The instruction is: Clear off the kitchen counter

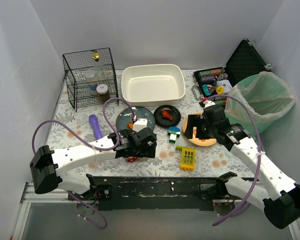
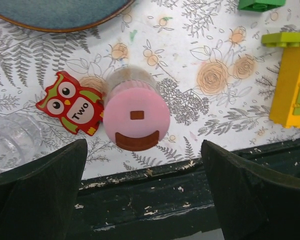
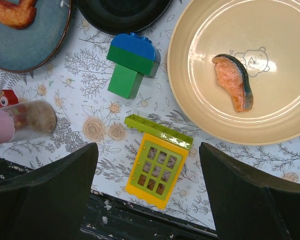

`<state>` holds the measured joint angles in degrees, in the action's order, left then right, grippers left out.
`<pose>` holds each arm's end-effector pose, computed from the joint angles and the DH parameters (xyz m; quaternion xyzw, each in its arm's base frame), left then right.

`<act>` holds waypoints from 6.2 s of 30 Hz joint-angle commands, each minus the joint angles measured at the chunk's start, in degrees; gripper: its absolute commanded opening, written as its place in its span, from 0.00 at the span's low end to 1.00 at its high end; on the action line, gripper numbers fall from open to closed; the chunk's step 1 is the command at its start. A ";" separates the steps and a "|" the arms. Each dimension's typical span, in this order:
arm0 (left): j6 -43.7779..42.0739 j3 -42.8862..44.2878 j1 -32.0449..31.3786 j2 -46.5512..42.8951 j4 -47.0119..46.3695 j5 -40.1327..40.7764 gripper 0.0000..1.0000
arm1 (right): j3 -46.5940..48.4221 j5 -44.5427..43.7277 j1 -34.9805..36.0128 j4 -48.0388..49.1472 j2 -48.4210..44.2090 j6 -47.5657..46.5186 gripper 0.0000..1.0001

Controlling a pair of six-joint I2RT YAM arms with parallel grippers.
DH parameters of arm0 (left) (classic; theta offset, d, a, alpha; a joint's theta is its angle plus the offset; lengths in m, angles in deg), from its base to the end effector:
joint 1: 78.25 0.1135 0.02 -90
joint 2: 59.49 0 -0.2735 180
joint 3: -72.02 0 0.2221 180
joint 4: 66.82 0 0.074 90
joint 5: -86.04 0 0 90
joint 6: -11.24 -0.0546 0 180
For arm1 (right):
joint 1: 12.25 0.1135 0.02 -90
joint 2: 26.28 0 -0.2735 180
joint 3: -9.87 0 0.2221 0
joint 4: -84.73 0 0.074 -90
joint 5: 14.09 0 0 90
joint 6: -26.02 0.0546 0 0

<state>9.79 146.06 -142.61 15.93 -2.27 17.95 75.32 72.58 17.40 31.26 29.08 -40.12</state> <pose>0.1153 -0.1932 0.2590 -0.2399 0.9306 -0.1555 0.2286 0.1550 0.0846 0.2892 -0.0349 0.9174 0.1542 0.3652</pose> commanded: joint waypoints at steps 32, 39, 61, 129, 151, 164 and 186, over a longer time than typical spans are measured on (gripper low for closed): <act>-1.45 0.96 0.64 3.51 -3.88 8.50 0.57 | -0.38 1.49 0.15 1.50 -0.33 0.05 0.90; -2.51 1.48 1.08 4.39 -4.23 9.11 0.46 | -0.65 1.75 0.23 1.59 -0.33 -0.13 0.90; -19.28 12.02 28.92 -10.73 -12.41 -3.71 0.00 | -1.26 2.63 0.15 2.03 -0.42 -0.39 0.90; -32.48 28.20 69.98 26.19 -24.45 -12.16 0.67 | -0.12 -2.12 0.15 -2.89 -2.88 -3.38 0.91; -27.56 15.38 59.63 3.08 -16.72 -16.91 0.93 | 0.49 -3.43 0.15 -3.68 -0.60 -1.01 0.98; -20.88 -7.29 53.72 -20.21 -20.14 -30.87 0.96 | -0.39 2.89 0.15 2.55 3.36 1.89 0.96; -19.21 -14.60 53.37 -22.77 -23.13 -38.43 0.97 | -0.20 -10.37 -4.07 -3.33 10.48 11.73 0.94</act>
<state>-9.07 131.24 -88.90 -6.69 -23.73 -18.66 74.49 67.44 15.32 31.00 40.09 -31.71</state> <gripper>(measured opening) 0.965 0.932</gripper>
